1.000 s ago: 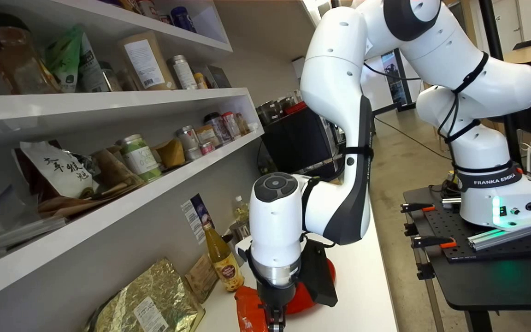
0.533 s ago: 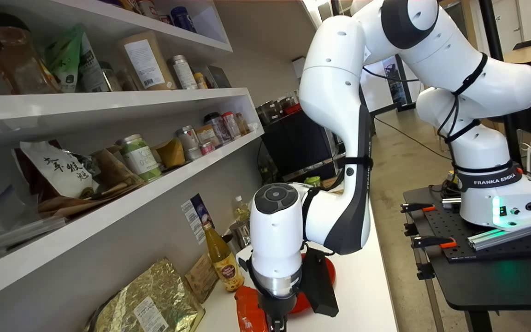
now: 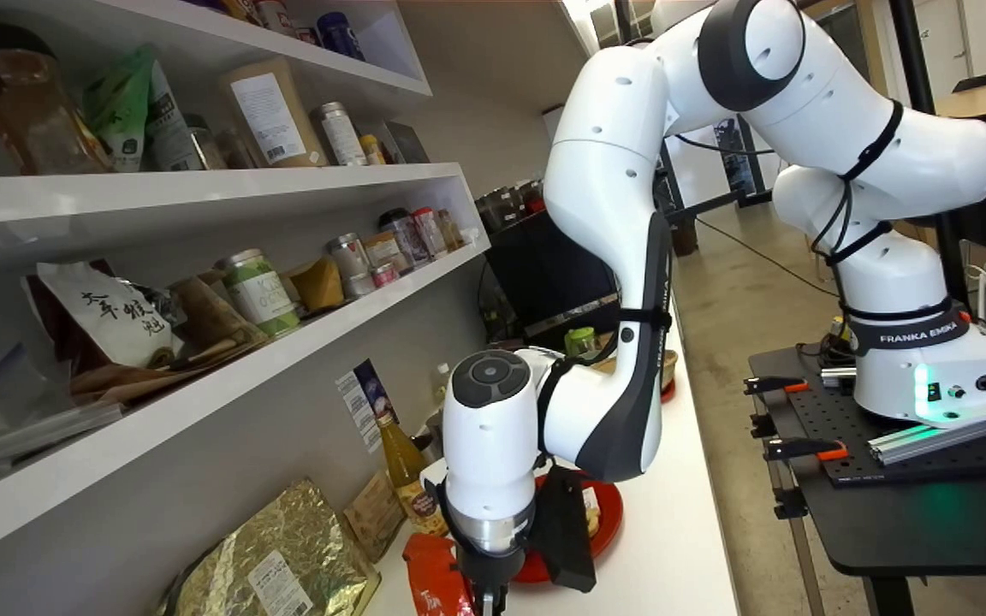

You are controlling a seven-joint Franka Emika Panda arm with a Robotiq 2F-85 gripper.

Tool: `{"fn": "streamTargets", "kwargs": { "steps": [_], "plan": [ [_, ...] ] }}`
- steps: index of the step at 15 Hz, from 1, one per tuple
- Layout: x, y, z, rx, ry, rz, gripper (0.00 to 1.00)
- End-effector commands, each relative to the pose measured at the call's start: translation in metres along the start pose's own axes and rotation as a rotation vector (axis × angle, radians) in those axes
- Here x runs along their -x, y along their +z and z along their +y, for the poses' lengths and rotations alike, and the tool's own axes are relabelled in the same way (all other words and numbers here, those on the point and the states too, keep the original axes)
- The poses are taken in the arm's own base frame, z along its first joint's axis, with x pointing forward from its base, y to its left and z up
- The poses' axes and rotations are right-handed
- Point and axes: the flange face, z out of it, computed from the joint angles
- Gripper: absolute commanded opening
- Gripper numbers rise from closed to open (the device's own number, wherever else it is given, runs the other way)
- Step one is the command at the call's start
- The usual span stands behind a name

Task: Put the packet on the right side of the bottom shelf

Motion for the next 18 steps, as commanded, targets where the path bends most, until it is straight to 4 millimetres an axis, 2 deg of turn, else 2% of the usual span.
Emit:
{"fn": "streamTargets", "kwargs": {
  "steps": [1, 6, 9, 10, 14, 16, 18],
  "plan": [
    [-0.011, 0.007, 0.002, 0.002, 0.009, 0.033, 0.0],
    [-0.015, 0.001, 0.013, 0.015, 0.018, 0.043, 0.01],
    [-0.013, -0.013, 0.024, 0.022, 0.018, 0.039, 0.01],
    [-0.004, -0.023, 0.019, 0.021, 0.016, 0.037, 0.01],
    [0.022, -0.072, 0.028, 0.011, -0.027, 0.016, 0.01],
    [0.036, -0.102, 0.043, 0.026, -0.052, 0.019, 0.01],
    [0.045, -0.126, 0.066, 0.048, -0.053, 0.018, 0.01]
  ]
}}
